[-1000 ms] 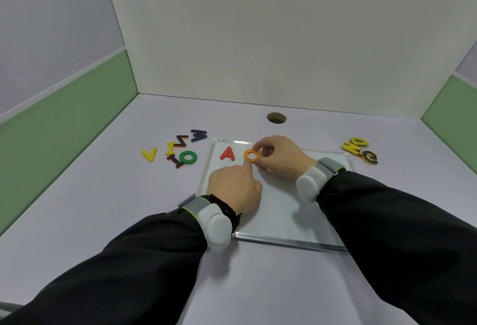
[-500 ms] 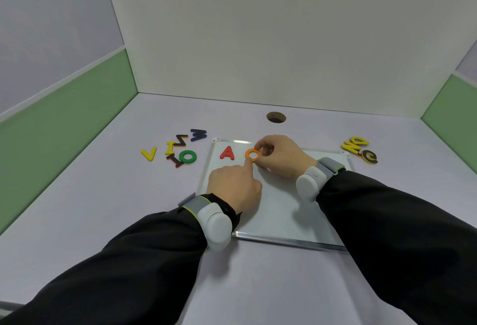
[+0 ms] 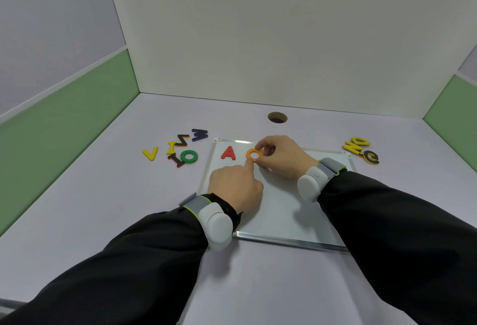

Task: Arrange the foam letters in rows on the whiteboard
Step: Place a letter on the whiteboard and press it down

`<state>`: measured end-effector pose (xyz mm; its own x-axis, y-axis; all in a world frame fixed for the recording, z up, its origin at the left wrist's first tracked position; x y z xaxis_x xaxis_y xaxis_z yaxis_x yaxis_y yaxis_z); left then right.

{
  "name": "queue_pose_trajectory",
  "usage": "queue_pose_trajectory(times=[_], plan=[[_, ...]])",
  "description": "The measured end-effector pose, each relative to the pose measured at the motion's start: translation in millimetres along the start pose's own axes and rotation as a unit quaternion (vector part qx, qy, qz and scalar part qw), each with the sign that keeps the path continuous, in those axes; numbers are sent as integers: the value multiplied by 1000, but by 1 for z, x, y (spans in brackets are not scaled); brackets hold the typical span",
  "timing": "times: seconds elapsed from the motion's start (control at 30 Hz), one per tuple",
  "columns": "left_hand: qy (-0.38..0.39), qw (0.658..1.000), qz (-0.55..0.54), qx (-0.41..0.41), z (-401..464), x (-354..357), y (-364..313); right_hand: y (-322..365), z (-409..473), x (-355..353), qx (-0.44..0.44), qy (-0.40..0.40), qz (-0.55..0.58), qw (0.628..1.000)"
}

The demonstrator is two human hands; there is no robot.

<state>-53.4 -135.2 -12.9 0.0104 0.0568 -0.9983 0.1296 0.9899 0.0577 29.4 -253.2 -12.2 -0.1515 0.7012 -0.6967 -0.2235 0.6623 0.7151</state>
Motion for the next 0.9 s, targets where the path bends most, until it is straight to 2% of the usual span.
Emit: queue_pose_trajectory(times=[0.3,0.5,0.67,0.77,0.9], plan=[[9,999,-49,7,8,-5,4,-1,-3,-2,8,-4,29,1000],[10,999,-49,17,15,-10,6,4,-4,-16,5,-67,17,998],[-12,998,-61,11,23,-16,9,8,-2,-27,-4,-90,10,996],[-46,997,-60,-10,32,-25,23,8,0,-28,-5,-97,14,995],[-65,992,-65,-84,56,-32,74,15,6,-26,-15,-96,27,995]])
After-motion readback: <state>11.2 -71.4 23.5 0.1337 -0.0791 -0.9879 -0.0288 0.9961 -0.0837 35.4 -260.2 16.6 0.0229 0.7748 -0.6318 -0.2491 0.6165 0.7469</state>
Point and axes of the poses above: each hand's wrist, its own z-axis towards the middle knuckle, its own x-axis out of the palm, y = z × x, the point moved 7 cm from there along z, towards the middle knuckle, and after that the axes turned 8 degrees about z, right-handed, at the moved point
